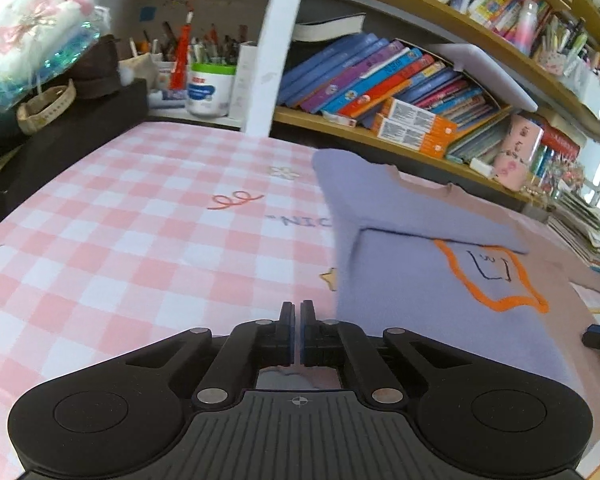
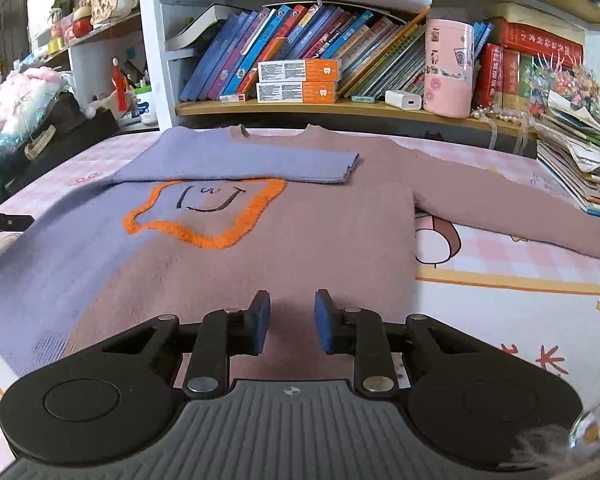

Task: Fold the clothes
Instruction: 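Grasp the lavender side edge with the left gripper and fold it inward, then grasp the pink sleeve cuff with the right gripper and lift it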

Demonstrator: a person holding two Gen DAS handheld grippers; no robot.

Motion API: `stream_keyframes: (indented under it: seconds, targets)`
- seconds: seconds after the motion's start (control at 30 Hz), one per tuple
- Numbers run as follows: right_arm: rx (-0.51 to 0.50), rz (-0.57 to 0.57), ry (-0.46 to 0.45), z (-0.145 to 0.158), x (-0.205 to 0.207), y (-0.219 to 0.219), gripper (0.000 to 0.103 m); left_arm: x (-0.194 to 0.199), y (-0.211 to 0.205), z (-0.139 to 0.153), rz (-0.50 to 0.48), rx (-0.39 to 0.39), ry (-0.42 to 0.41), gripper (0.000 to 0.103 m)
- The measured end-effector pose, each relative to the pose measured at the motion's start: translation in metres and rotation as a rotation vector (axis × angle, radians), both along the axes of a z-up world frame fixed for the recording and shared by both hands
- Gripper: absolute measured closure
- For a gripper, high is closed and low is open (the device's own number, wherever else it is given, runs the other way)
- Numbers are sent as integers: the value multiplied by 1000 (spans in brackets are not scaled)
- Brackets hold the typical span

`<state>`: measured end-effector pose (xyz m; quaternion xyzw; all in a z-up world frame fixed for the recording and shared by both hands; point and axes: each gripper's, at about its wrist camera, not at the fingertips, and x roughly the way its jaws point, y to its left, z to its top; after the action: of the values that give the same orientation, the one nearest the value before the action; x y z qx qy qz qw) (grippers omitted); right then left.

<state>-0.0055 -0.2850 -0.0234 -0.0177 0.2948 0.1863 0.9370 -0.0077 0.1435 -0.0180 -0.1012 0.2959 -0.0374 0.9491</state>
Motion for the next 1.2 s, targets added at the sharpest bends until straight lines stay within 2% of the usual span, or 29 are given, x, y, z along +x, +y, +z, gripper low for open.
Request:
stream_keyframes:
  seconds: [0.07, 0.1, 0.17, 0.27, 0.33, 0.4, 0.47, 0.57, 0.73, 1.13, 1.2]
  targets:
    - [10, -14, -1, 0, -1, -2, 79, -7, 0, 5, 15, 31, -41, 100]
    - [19, -25, 0, 1, -1, -4, 79, -11, -1, 9, 10, 38, -66, 95]
    - [32, -63, 3, 3, -1, -14, 78, -15, -8, 14, -39, 36, -105, 93]
    - [39, -142, -4, 8, -2, -34, 74, -14, -29, 14, -119, 95, -132, 86]
    - [36, -210, -6, 11, -1, -52, 69, -13, -43, 14, -172, 137, -149, 72]
    - [29, -269, -7, 13, 1, -69, 66, -11, -52, 12, -201, 173, -144, 48]
    - [33, -320, 1, 17, 7, -89, 61, -9, -58, 11, -219, 200, -133, 40]
    - [52, -407, 17, 24, 26, -122, 55, -9, -62, 8, -230, 221, -119, 20]
    - [110, -572, 79, 26, 70, -166, 52, -4, -74, 4, -238, 295, -76, 17]
    - [243, -859, 183, 19, 127, -229, 50, 4, -74, -1, -249, 292, -10, 16]
    - [246, -889, 197, 16, 134, -234, 54, 5, -74, -2, -250, 291, -1, 15]
